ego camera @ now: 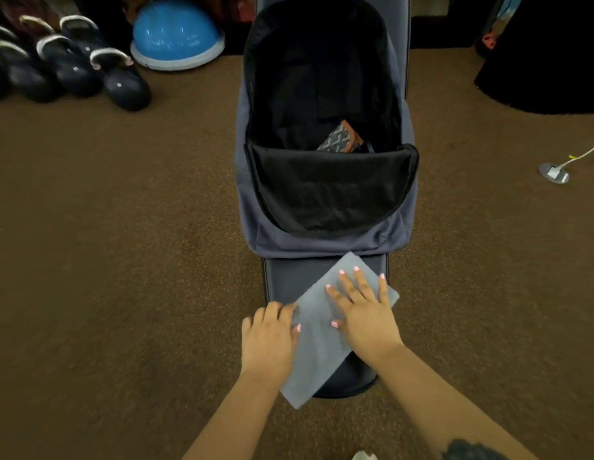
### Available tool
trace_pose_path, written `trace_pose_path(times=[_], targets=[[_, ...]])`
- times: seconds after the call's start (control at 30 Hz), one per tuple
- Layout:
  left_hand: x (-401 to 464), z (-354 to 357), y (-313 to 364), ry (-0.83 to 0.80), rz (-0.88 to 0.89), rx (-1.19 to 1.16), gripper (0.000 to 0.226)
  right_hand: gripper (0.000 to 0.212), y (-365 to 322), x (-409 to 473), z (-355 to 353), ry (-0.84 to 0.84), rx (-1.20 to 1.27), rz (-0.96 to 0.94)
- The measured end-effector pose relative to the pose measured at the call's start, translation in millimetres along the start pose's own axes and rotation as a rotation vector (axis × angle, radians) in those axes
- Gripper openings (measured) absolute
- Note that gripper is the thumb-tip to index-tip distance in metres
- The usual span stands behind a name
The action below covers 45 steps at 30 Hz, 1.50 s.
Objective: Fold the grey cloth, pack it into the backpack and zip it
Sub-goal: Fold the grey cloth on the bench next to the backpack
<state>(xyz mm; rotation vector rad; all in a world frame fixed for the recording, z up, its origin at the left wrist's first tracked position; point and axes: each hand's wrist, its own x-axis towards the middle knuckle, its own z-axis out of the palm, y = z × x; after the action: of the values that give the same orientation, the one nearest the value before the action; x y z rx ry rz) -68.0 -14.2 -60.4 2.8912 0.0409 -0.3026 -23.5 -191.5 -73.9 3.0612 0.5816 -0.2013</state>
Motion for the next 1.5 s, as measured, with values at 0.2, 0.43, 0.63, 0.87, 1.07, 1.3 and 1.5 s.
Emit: trace_pose_path(times=[0.2,0.43,0.63,0.87,1.07,1.3,1.5], targets=[[-21.0,-4.9,-5.2,-0.115,-0.225,-0.175,0.033,0.040,-31.5,-35.2,-8.2,0.074,0.198,-0.068],[-40.1,3.6,-15.1,-0.293,-0.341,-0.324,0.033,0.082,-34.5,-82.8,-8.6,-0.344,0.316,-0.229],[-43.2,-6.5,-17.2,-0.466,-0.576,-0.890,0.026,0.127,-36.6,-94.3,7.8,-0.376,0.155,-0.236],[-35.8,-32.7,-19.8,-0.479,-0.175,-0.579,0.074,0.078,-23.3,-82.5,-10.7,-0.179,0.636,-0.051],[-10.9,-39.6,-13.8,-0.196,0.317,-0.217,0.046,0.047,-7.1,-67.6,-49.9,-0.275,0.810,0.021],[10.8,-18.5,-2.1,-0.532,-0.128,-1.112,0.093,0.057,9.5,-55.8,-36.7,-0.284,1.163,0.385],[10.0,-1.1,-11.0,-0.499,-0.222,-1.005,0.079,0.022,20.4,-18.0,-29.7,-0.314,1.283,0.595]])
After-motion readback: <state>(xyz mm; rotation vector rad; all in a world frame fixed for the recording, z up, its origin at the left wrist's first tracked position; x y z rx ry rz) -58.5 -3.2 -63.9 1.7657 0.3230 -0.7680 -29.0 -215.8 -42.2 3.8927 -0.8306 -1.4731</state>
